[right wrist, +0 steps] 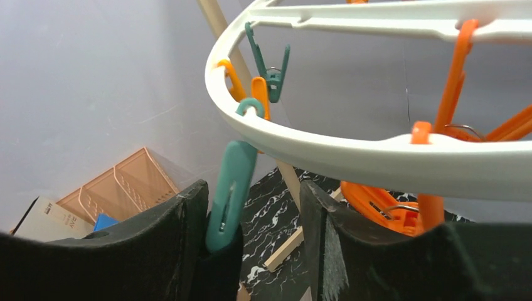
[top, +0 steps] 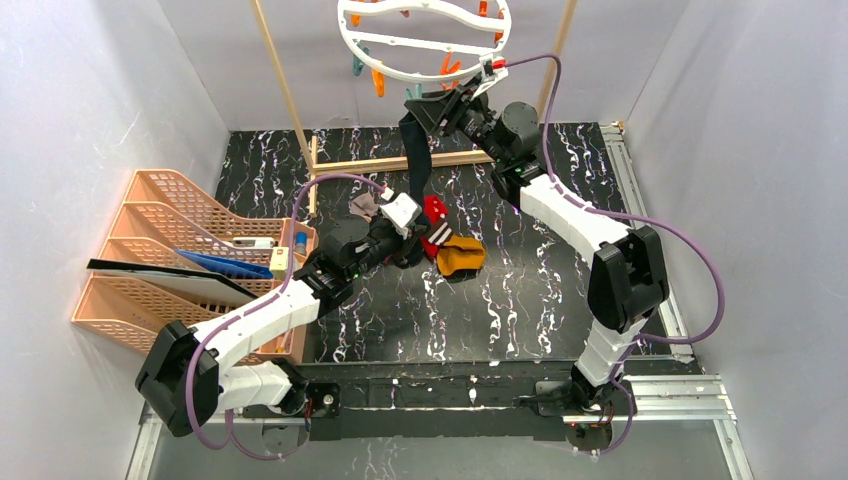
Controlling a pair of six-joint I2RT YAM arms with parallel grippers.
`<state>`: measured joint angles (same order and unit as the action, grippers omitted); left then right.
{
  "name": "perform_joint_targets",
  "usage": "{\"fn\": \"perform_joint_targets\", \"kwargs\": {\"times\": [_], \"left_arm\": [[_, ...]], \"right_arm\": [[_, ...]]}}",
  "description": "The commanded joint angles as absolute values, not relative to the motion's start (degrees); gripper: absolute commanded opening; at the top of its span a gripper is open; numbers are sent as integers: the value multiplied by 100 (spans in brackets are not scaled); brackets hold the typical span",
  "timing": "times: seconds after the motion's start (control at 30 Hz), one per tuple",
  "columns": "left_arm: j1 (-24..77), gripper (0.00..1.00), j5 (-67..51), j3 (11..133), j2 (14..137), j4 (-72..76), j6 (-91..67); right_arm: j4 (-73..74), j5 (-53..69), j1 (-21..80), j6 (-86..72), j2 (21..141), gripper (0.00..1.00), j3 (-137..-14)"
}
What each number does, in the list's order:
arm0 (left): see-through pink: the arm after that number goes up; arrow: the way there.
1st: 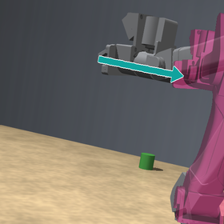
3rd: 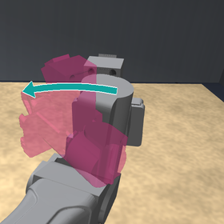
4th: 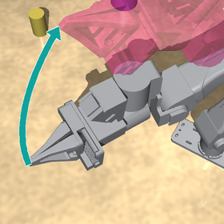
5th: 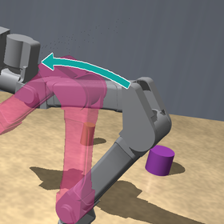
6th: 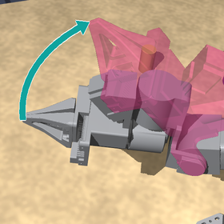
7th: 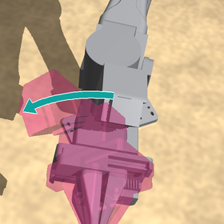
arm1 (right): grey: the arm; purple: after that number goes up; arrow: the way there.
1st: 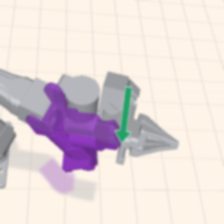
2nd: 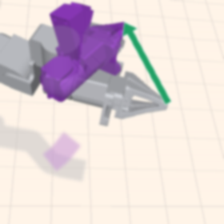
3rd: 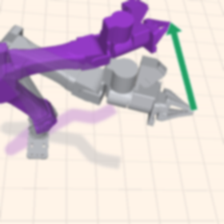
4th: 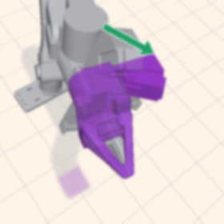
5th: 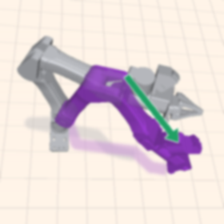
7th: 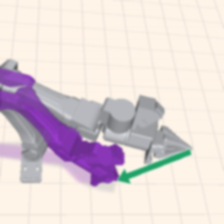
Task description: Remove the socks clipped to the hanger
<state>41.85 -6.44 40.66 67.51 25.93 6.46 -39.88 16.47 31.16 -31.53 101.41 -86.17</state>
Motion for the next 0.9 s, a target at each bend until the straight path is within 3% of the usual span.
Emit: {"fn": "perform_joint_targets", "kwargs": {"times": [0.0, 0.27, 0.43, 0.47, 0.57, 0.6, 0.7, 0.87], "left_arm": [[4253, 0, -684, 4226, 6738, 2414, 712], [4248, 0, -684, 4237, 6802, 2401, 721], [4260, 0, -664, 4236, 6811, 2396, 721], [4259, 0, -654, 4236, 6812, 2391, 721], [4262, 0, -651, 4228, 6812, 2388, 727], [4256, 0, -647, 4223, 6812, 2397, 729], [4267, 0, -637, 4204, 6813, 2405, 729], [4280, 0, -587, 4184, 6812, 2390, 755]], "right_arm": [[-4128, 1671, 3129, -3117, 10099, 59, -8920], [-4044, 1623, 3129, -3059, 10105, 5, -8939], [-4051, 1578, 3118, -3074, 10115, 1, -8899], [-4058, 1574, 3112, -3076, 10108, 4, -8889], [-4125, 1660, 3087, -3122, 10117, 48, -8819], [-4149, 1779, 3061, -3176, 10139, 58, -8816], [-4384, 2116, 2959, -3502, 10208, 67, -8726], [-5086, 2587, 2734, -4287, 10331, 69, -8416]]}}
